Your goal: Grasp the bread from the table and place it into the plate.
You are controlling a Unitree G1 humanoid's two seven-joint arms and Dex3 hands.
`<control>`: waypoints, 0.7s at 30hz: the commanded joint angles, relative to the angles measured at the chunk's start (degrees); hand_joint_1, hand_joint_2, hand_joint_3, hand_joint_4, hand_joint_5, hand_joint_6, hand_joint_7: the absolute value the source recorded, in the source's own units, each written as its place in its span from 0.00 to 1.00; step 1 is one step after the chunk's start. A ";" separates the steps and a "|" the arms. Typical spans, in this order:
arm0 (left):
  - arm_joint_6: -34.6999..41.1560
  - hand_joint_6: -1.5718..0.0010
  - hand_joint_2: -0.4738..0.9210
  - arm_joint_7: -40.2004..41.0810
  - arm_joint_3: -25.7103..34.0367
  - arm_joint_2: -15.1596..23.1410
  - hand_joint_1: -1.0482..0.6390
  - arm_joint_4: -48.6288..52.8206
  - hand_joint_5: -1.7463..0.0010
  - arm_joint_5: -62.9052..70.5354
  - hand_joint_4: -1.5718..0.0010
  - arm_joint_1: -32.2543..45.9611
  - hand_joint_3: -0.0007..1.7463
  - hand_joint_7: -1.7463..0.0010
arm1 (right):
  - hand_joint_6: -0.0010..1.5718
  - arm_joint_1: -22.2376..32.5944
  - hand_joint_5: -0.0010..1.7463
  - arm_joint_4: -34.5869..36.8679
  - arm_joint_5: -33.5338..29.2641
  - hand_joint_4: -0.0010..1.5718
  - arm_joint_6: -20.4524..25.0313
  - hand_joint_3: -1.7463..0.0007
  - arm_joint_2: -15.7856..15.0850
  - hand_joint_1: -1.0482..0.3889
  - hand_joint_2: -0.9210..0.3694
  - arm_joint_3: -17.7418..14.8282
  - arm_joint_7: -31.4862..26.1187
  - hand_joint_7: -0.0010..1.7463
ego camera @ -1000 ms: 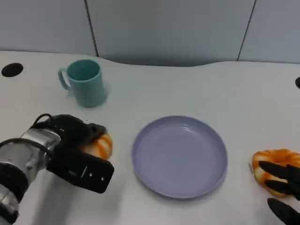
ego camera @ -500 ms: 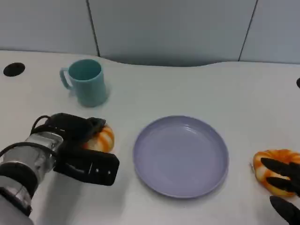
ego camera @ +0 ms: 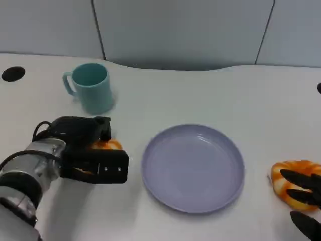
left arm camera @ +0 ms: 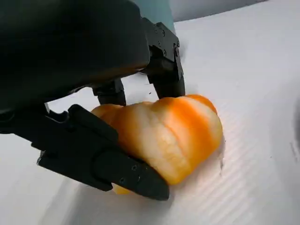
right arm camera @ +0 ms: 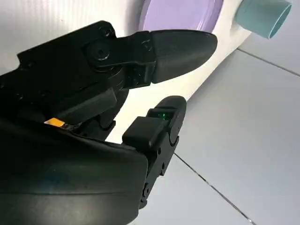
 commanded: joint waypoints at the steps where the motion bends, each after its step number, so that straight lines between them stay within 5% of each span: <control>1: -1.80 0.70 1.00 -0.27 2.90 0.80 0.51 0.11 0.00 -3.32 0.58 0.95 0.10 0.00 | 0.49 0.39 0.01 -0.57 -0.37 0.60 0.40 0.78 -0.21 0.46 0.00 -0.64 -0.82 0.00; 21: -20.61 0.67 0.96 -12.49 13.18 6.15 0.51 -13.62 0.00 -16.41 0.55 1.15 0.08 0.00 | 0.49 -0.81 0.02 -0.02 -0.47 0.61 1.53 0.79 0.45 0.46 0.00 0.33 -1.01 0.00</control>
